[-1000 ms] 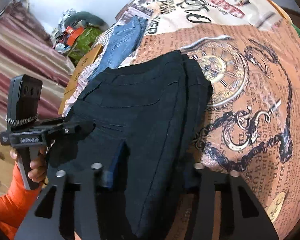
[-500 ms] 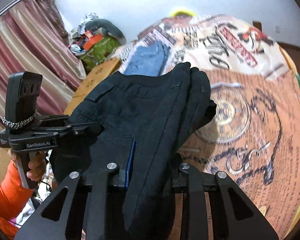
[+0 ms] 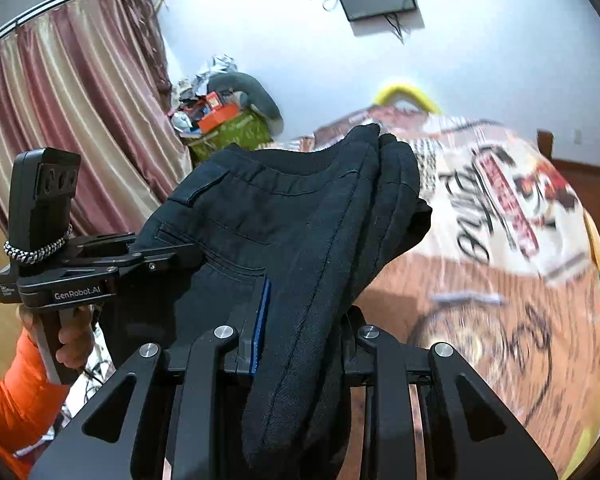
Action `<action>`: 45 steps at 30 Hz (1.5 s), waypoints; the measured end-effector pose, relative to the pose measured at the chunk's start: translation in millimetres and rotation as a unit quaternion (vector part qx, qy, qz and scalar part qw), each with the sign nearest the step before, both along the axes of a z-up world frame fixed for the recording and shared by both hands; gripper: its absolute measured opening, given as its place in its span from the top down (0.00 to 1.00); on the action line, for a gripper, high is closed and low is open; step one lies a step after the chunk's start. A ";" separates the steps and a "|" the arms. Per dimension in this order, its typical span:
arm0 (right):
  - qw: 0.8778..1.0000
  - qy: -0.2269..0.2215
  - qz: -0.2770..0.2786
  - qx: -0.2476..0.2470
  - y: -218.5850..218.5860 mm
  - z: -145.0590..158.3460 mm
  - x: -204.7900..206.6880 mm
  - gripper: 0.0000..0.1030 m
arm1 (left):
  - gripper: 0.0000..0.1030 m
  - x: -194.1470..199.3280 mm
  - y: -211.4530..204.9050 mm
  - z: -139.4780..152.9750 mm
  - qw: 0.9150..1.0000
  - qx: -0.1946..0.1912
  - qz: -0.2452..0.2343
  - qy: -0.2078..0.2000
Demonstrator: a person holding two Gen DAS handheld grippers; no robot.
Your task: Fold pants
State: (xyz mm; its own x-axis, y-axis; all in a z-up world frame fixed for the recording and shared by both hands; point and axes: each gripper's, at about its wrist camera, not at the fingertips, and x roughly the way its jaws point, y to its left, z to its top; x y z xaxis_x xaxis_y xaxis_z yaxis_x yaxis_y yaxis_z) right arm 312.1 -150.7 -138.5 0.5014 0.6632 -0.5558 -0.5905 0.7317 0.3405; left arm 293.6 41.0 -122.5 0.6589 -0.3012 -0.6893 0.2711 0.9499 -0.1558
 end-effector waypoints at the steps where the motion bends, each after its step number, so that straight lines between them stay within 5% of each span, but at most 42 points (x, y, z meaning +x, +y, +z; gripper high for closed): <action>1: 1.000 -0.006 0.002 0.000 5.7 3.2 5.7 0.78 | 0.73 5.3 5.9 2.7 1.000 0.002 0.005 -0.008; 10: 0.999 -0.027 0.017 -0.011 60.4 9.1 76.2 0.78 | 0.73 72.3 60.1 0.6 0.998 0.012 0.044 -0.051; 18: 0.999 -0.021 0.021 -0.023 117.2 -18.5 138.6 0.78 | 0.73 141.6 120.3 -32.4 0.997 -0.014 0.071 -0.037; 28: 0.998 0.006 0.025 -0.059 173.2 -89.2 201.4 0.78 | 0.73 223.9 169.7 -127.4 0.994 -0.015 0.103 0.027; 35: 0.991 0.081 0.031 -0.103 183.5 -149.5 224.6 0.73 | 0.64 246.6 178.7 -202.5 0.985 0.005 0.128 0.113; 37: 0.990 0.093 0.022 -0.106 177.4 -155.1 223.7 0.67 | 0.54 239.6 178.4 -202.9 0.985 0.015 0.136 0.104; 40: 0.991 0.086 0.001 -0.100 159.4 -147.9 217.8 0.55 | 0.53 228.3 175.2 -191.6 0.985 0.044 0.140 0.088; 45: 0.990 0.070 -0.021 -0.121 135.7 -130.4 199.0 0.54 | 0.53 211.6 175.5 -168.6 0.980 0.094 0.152 0.084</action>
